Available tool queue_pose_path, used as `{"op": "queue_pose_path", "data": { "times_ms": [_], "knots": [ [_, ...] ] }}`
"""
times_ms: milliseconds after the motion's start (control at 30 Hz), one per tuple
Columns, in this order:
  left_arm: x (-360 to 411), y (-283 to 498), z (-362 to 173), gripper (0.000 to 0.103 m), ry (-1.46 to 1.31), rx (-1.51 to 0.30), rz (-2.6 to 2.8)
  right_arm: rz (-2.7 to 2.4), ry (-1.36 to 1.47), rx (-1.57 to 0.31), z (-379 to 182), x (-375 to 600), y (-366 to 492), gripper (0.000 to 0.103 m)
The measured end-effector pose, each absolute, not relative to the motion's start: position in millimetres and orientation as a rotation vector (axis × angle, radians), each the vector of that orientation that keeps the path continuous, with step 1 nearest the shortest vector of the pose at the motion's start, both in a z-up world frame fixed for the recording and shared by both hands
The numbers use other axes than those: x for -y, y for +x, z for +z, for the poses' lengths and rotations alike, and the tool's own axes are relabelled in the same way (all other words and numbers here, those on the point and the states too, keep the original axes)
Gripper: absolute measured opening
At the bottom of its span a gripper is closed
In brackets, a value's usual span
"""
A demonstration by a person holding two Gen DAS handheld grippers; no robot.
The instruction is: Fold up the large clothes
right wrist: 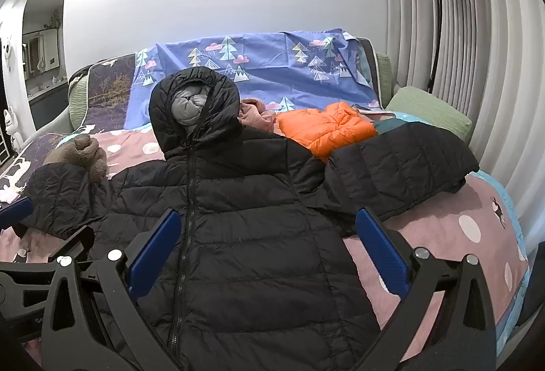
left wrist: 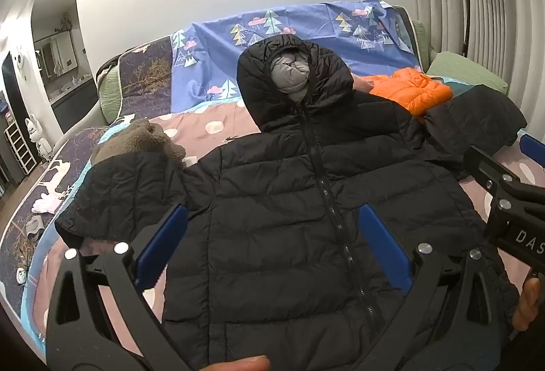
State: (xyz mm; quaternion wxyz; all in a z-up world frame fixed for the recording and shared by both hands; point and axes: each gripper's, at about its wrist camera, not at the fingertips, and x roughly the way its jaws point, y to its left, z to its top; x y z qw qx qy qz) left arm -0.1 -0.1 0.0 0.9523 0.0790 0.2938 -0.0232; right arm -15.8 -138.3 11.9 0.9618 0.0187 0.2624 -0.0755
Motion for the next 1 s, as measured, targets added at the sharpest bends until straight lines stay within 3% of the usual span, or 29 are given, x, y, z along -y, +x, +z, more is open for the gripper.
{"op": "queue_pose_path", "data": {
  "times_ms": [1000],
  "knots": [
    [-5.2, 7.2, -8.1, 0.101, 0.131, -0.608, -0.061, -0.168, 0.059, -0.541, 7.0, 144.9, -13.1, 0.102]
  ]
}}
